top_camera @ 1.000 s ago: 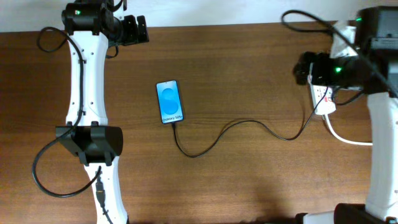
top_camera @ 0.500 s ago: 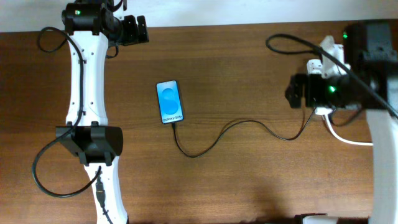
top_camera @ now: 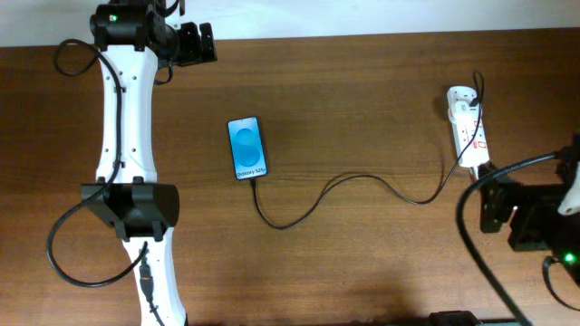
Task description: Plug charger to phone and switch on socket
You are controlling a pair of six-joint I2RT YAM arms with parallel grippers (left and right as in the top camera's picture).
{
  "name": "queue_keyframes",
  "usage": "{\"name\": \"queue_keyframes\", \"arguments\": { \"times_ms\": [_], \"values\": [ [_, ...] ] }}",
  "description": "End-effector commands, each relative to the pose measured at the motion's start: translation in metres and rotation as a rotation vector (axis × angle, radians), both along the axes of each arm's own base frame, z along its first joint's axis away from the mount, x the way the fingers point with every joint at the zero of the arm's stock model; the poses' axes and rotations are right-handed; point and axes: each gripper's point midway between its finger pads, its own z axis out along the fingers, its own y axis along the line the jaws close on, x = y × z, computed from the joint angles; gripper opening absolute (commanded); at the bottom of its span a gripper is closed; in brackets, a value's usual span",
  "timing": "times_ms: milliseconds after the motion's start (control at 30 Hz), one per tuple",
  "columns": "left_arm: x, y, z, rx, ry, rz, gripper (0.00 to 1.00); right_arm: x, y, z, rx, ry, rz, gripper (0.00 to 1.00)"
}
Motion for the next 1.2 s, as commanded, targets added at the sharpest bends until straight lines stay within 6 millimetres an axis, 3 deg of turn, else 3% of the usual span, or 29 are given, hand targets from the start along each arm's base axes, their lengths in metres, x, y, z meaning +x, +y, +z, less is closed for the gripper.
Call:
{"name": "queue_keyframes", "arguments": {
  "times_ms": [0, 100, 233, 333, 467, 533, 633, 1167],
  "values": [
    [0.0, 0.002, 0.006, 0.008, -0.017, 0.001, 0.99, 0.032, -0.001, -0.023, -0.083, -0.148, 0.031, 0.98],
    [0.0, 0.002, 0.006, 0.008, -0.017, 0.001, 0.99, 0.05, 0.008, -0.063, -0.085, -0.391, 0.077, 0.98],
    [0.0, 0.002, 0.006, 0.008, -0.017, 0.001, 0.99, 0.051, 0.023, -0.134, -0.066, -0.609, 0.152, 0.98],
    [0.0, 0.002, 0.006, 0.008, -0.017, 0.001, 0.99, 0.045, 0.029, -0.172, -0.061, -0.702, 0.182, 0.98],
    [0.0, 0.002, 0.006, 0.008, -0.017, 0.001, 0.99, 0.046, 0.033, -0.217, -0.058, -0.734, 0.206, 0.98],
    [0.0, 0.002, 0.006, 0.008, -0.017, 0.001, 0.99, 0.047, 0.038, -0.231, -0.048, -0.685, 0.237, 0.98],
    [0.0, 0.002, 0.006, 0.008, -0.017, 0.001, 0.99, 0.047, 0.045, -0.277, -0.016, -0.493, 0.277, 0.98],
    [0.0, 0.002, 0.006, 0.008, -0.017, 0.001, 0.99, 0.047, 0.045, -0.276, 0.033, -0.489, 0.265, 0.98]
  ]
}}
